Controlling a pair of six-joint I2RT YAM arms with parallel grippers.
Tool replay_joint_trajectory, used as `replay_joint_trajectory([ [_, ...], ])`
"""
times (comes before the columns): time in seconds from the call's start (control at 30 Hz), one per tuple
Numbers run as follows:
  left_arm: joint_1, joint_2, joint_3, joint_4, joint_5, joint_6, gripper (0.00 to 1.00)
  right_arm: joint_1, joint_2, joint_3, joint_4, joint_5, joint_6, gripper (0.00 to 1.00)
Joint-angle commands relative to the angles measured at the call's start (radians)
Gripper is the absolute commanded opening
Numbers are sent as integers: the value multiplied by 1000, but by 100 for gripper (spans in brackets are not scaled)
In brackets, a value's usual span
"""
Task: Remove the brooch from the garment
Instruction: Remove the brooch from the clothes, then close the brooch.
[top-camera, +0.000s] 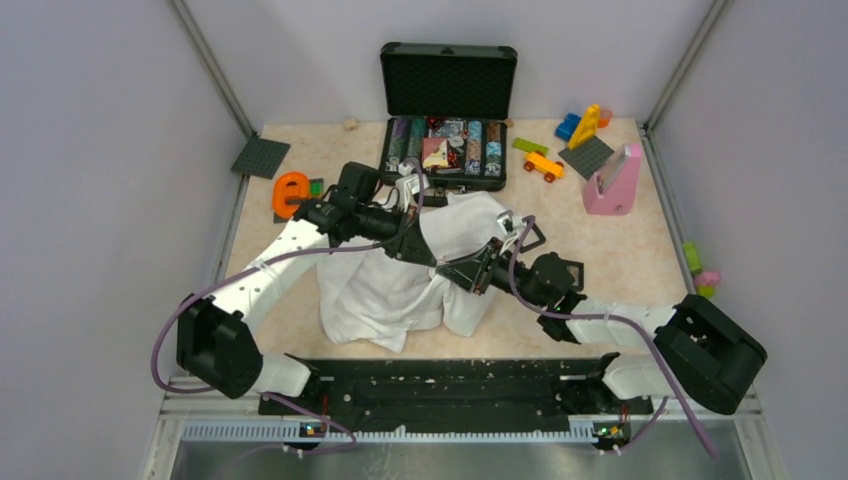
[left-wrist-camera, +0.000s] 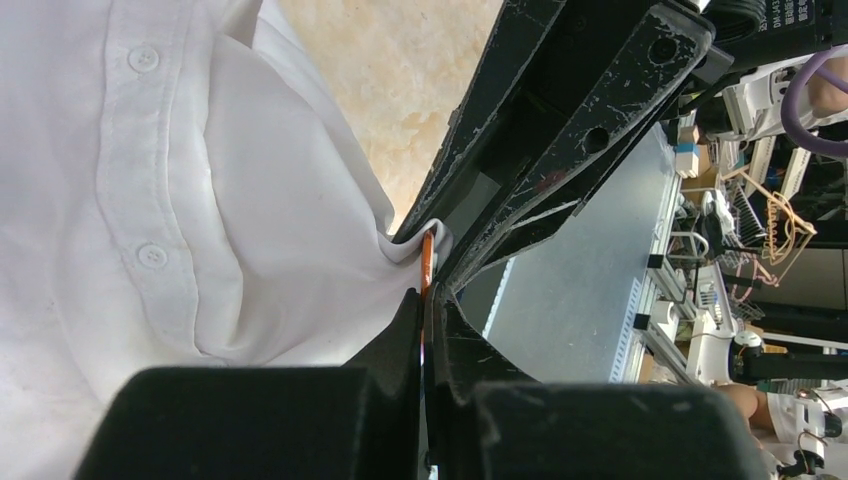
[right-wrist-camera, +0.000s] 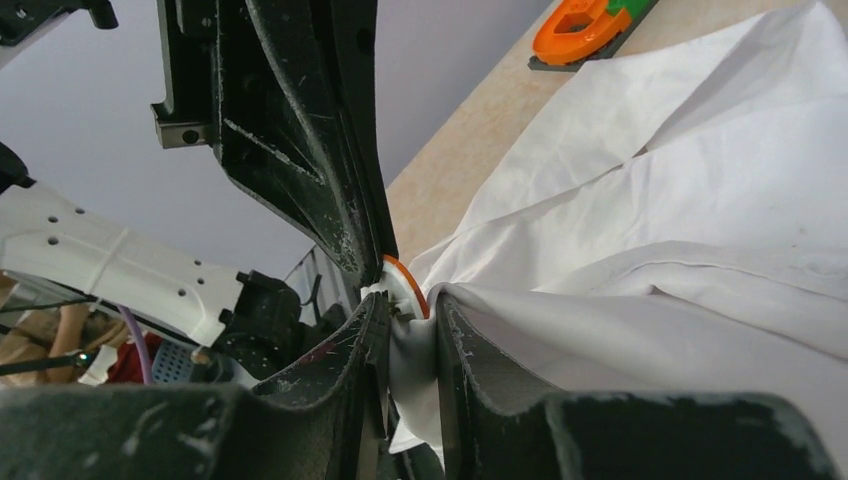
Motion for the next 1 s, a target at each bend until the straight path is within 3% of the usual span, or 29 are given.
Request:
replay_joint_trajectory([
  [0.0,1,-27,22,65,82,-35,0,21,-18,17,-22,3,-124,20],
  [0.1,5,-37,26,45,50,-11,0,21,-37,19,-45,-32,-154,26],
  [0.23,8,-44,44,-29,-34,66,0,22,-85,0,-60,-50,-131,60],
  [0.3,7,-49,48,-73,-115,111,0,18,-118,-20,-48,-47,-107,71],
  [0.4,8,-76,19,-41,-193,117,0,18,-147,-33,-58,-47,-107,70],
  [0.63,8,-192,-81,206,-279,-19,0,20,-82,-23,-81,-68,-137,66],
  [0.97,9,-423,-408,692,-697,-184,0,18,-82,-45,-88,8,-126,66],
])
